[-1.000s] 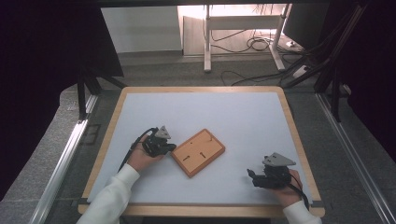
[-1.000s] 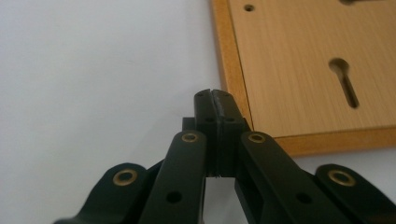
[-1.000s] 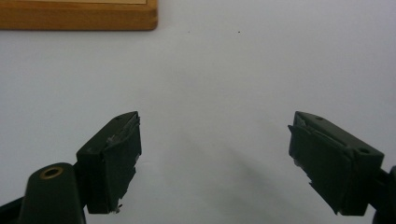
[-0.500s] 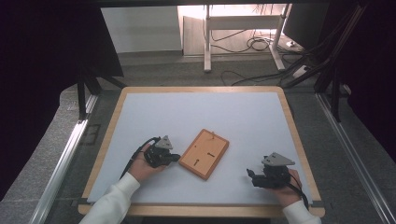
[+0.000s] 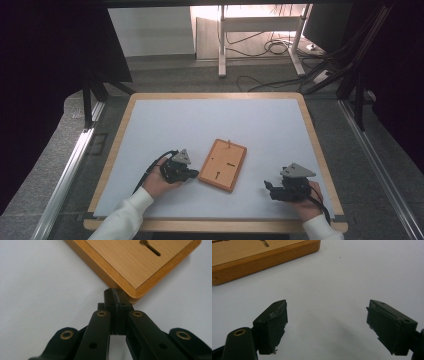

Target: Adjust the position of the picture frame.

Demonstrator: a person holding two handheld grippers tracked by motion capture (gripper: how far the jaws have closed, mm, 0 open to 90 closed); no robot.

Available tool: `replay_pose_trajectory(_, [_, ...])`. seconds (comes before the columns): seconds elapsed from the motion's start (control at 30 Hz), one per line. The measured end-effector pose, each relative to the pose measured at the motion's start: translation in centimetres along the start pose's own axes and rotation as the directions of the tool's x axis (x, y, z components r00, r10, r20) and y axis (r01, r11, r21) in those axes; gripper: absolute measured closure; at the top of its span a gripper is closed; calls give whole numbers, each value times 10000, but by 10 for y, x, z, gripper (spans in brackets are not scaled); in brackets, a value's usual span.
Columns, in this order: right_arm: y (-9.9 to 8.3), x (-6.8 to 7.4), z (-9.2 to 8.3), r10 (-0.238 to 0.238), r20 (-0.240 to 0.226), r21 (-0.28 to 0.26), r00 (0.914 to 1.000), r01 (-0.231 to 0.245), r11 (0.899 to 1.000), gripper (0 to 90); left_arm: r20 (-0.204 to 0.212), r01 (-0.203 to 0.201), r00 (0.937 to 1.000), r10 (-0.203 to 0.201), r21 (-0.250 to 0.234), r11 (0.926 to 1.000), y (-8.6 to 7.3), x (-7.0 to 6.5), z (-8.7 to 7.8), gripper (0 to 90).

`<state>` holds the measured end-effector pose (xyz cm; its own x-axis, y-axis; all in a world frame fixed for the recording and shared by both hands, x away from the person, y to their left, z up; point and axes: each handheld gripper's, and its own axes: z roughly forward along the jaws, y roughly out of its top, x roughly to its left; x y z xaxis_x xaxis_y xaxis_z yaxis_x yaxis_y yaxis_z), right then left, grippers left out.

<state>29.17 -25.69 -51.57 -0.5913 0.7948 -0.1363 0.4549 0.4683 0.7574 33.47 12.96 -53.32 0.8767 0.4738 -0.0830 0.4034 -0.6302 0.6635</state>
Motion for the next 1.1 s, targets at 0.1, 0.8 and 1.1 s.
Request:
replay_pose_trajectory(0.1, [0, 0, 0, 5, 4, 12, 10000, -5, 10000, 175, 117, -248, 9996, 248, 23, 9997, 5, -10, 5, 900])
replay_pose_trajectory(0.8, [17, -9, 19, 353, -481, -43, 9982, -356, 9994, 467, -1615, 892, 9813, -1044, -983, 9912, -4, 0, -23, 744])
replay_pose_trajectory(1.1, [44, -7, 46, 258, -670, 192, 9974, -245, 9995, 824, -2340, 1573, 9526, -1942, -1672, 9733, -20, 9, -36, 423])
